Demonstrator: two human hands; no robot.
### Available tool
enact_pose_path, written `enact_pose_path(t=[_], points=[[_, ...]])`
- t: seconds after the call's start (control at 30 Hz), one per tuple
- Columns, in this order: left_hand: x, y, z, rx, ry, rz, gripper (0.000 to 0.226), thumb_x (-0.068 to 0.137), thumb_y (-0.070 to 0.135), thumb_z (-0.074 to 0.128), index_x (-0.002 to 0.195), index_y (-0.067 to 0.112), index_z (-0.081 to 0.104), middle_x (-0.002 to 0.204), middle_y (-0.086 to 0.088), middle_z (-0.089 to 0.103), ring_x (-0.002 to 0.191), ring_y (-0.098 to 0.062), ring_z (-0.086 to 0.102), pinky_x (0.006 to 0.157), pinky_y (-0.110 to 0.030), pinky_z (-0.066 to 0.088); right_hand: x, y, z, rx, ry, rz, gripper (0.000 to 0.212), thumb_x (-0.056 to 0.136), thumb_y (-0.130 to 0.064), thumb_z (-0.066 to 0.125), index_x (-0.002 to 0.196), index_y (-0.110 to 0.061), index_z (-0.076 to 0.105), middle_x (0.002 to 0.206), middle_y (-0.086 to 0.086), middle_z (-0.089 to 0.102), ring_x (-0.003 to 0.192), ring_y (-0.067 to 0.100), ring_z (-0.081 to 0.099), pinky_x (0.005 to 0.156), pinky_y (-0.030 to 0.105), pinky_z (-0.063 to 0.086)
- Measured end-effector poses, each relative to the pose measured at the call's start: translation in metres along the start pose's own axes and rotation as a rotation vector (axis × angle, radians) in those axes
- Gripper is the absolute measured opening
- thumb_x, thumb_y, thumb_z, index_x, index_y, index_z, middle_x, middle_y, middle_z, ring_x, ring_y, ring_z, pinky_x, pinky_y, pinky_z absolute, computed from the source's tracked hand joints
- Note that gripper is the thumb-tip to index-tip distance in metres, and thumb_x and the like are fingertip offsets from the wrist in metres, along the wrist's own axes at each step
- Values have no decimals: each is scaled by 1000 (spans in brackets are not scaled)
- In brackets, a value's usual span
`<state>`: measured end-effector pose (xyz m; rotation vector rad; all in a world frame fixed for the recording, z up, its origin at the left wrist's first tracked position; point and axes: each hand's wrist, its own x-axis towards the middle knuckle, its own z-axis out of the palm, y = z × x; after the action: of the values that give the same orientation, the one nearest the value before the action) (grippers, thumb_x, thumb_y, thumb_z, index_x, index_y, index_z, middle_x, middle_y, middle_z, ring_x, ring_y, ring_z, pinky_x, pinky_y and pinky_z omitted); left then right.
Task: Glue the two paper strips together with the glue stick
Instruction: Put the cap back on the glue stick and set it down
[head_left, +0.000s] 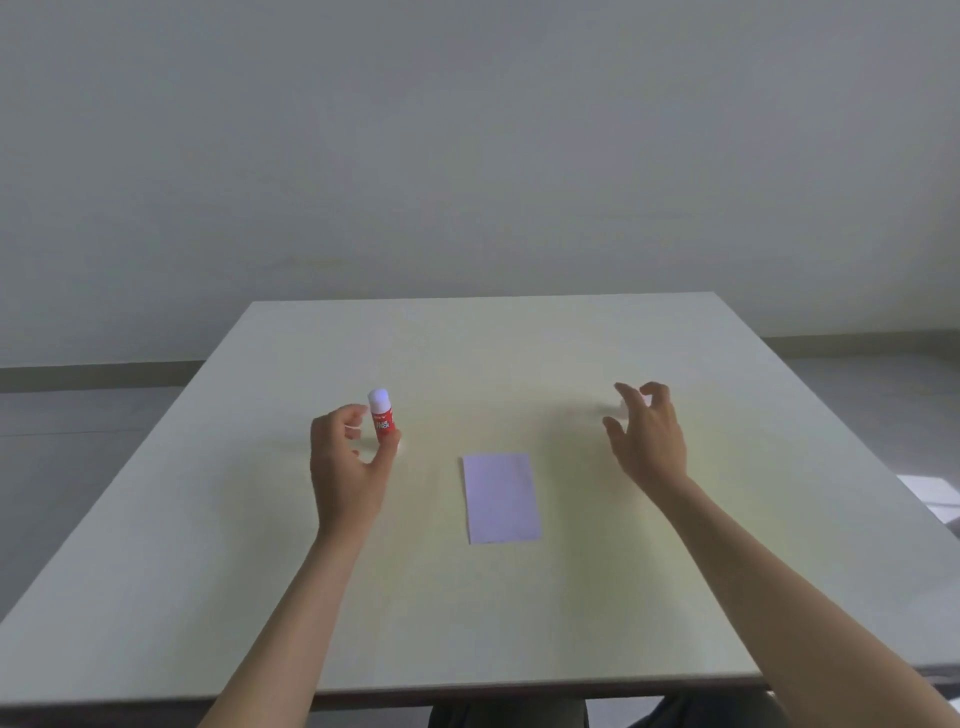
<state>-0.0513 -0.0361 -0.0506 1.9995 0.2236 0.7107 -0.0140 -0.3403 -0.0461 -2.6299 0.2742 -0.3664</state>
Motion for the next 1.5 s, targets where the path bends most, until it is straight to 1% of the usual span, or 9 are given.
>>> enact_pose_path(t=[0.07,0.17,0.37,0.53,0.63,0.73,0.9,1.37,1.5], points=[[6,-4,2,-15,-41,-113,55,76,17,75,125,11,49,117,4,46,100,-13,50,79,-29,43,3,5,2,2,-16,43,48,90,-22,57,135,-17,44,139,14,35,119,36,45,84,43,49],[12,-11,7,-46,-105,-202,57,78,19,74,129,11,50,127,0,54,112,-16,54,88,-27,42,4,9,6,8,-7,62,47,90,-21,56,135,-18,44,139,14,35,120,36,44,82,40,48],[15,-14,14,-59,-118,-237,18,79,20,70,97,21,65,89,3,73,89,-13,66,70,-15,41,14,13,8,-6,-21,56,41,91,-19,54,132,-16,49,129,13,47,116,33,48,80,38,46],[19,-13,14,33,-118,-167,4,81,22,67,77,22,66,67,8,70,76,-12,67,59,-15,37,16,16,6,44,38,39,28,91,-12,53,118,-16,61,117,11,57,99,33,57,70,31,42],[23,-5,13,42,-109,-67,7,81,21,68,87,18,69,76,2,71,76,-14,65,65,-18,40,14,10,3,171,81,15,23,88,-8,54,107,-14,67,108,11,62,83,30,60,68,29,40],[25,12,15,65,-131,103,19,80,14,70,99,12,70,84,0,65,73,-16,60,69,-23,43,10,-9,-4,425,110,-22,19,86,-5,58,101,-10,68,97,12,66,73,26,62,66,26,44],[20,48,21,102,-193,352,19,80,11,70,99,14,70,89,2,64,69,-10,53,66,-9,36,-8,-60,-28,899,-4,-64,19,81,4,64,97,-7,64,84,-3,64,70,22,69,68,25,57],[6,80,24,107,-326,492,29,78,7,72,106,10,68,97,-3,64,71,-11,53,71,-27,50,-44,-92,-51,903,-74,-252,18,83,0,64,94,-13,59,93,-7,64,80,18,70,68,19,53],[5,81,23,138,-341,526,30,79,7,72,108,9,67,100,-4,64,75,-13,57,74,-32,54,-45,-91,-50,852,-77,-303,20,83,4,62,94,-12,60,93,-9,64,76,-1,68,64,7,47]])
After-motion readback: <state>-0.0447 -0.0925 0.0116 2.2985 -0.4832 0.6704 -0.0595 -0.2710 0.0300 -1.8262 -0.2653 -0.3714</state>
